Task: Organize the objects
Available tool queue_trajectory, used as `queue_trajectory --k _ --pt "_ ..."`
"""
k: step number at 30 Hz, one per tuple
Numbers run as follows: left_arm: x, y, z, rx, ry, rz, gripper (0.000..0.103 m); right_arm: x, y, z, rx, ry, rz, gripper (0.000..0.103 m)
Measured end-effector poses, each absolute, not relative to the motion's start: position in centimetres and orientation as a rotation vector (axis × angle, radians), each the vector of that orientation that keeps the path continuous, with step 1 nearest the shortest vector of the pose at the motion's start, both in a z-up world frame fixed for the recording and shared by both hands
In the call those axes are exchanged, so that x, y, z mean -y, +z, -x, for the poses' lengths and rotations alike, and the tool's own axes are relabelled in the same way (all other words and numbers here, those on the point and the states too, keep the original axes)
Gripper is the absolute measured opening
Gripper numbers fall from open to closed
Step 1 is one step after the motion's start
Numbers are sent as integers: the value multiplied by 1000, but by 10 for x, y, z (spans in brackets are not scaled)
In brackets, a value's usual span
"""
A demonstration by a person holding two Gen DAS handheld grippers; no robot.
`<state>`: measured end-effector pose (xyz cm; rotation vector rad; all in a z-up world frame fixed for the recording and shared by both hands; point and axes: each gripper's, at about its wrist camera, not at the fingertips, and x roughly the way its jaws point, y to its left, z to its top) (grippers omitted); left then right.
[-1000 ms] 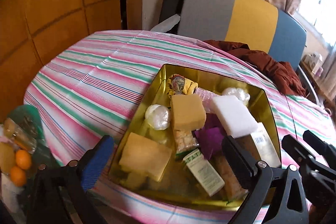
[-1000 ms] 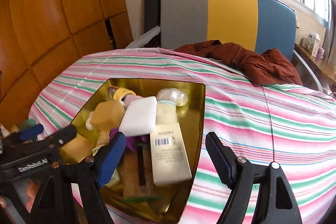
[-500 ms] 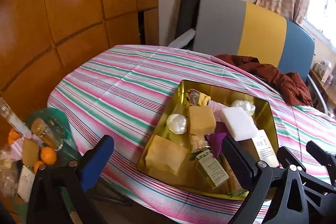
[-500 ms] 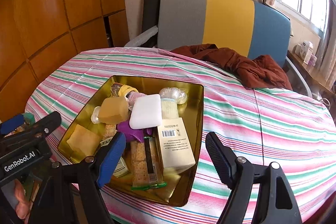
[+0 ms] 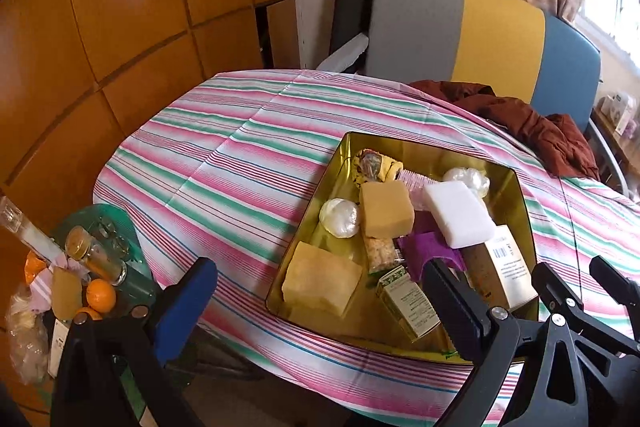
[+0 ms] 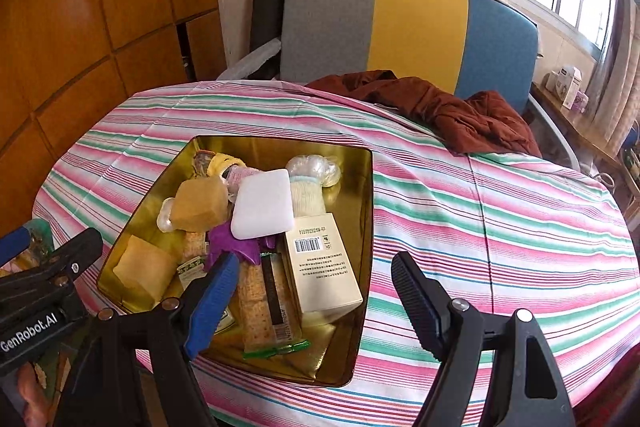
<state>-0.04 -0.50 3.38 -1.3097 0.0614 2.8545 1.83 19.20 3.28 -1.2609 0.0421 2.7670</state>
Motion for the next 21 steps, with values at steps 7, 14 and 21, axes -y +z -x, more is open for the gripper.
queue_trajectory --k 7,14,21 --pt "5 33 0 -79 2847 1329 103 -190 30 -17 -60 2772 1285 80" --pt "4 32 -1 -92 2848 1328 103 -189 29 -16 -64 2767 1289 80" --pt "1 35 -2 -109 2850 1313 103 -188 29 -15 -58 2768 1285 80"
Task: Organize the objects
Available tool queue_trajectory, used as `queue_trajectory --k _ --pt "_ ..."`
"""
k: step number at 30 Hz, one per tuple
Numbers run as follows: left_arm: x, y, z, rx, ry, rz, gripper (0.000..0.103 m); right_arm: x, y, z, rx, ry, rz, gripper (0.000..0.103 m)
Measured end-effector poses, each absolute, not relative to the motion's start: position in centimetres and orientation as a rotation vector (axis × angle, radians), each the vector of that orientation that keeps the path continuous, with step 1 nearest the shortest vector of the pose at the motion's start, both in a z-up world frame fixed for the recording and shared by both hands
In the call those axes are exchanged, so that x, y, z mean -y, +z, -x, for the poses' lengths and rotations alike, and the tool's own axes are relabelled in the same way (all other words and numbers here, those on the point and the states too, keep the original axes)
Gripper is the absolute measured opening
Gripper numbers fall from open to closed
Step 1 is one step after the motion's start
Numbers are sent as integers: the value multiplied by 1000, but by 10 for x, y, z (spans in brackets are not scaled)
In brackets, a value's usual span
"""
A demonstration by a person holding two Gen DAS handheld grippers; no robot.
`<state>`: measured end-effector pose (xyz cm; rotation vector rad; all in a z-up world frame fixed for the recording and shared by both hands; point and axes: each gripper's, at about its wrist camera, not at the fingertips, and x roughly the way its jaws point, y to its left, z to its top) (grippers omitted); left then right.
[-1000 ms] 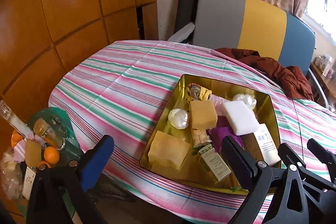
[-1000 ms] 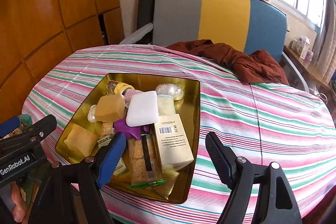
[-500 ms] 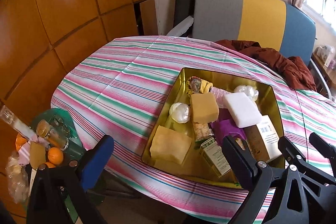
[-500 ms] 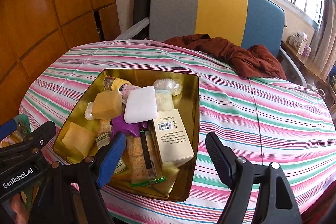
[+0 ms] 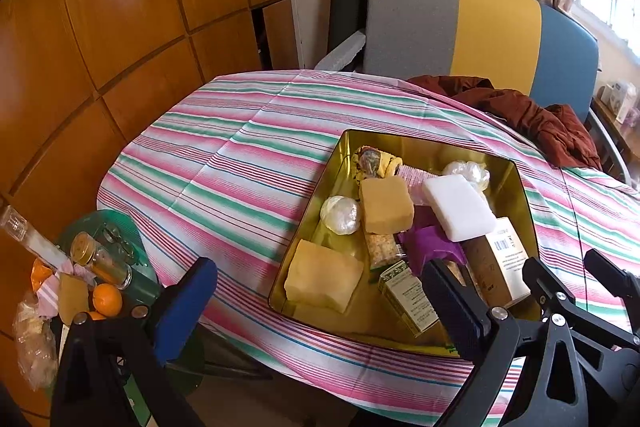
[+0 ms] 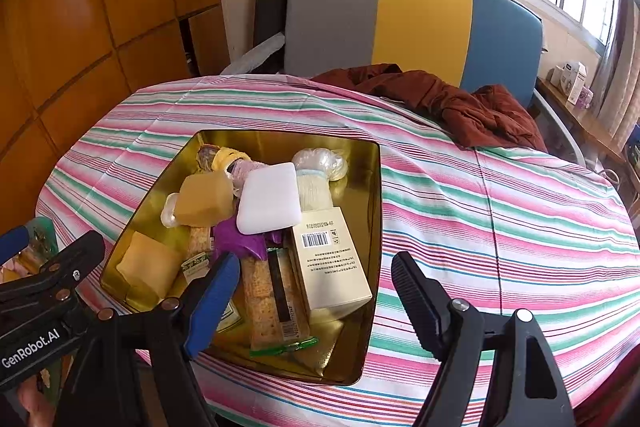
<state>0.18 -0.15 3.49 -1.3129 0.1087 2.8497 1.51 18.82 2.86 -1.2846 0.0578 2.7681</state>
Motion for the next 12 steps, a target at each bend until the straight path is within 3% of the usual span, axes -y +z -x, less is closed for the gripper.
queue_trajectory --k 12 --pt "6 30 0 -60 2862 1348 102 -191 25 -13 -79 2767 1299 80"
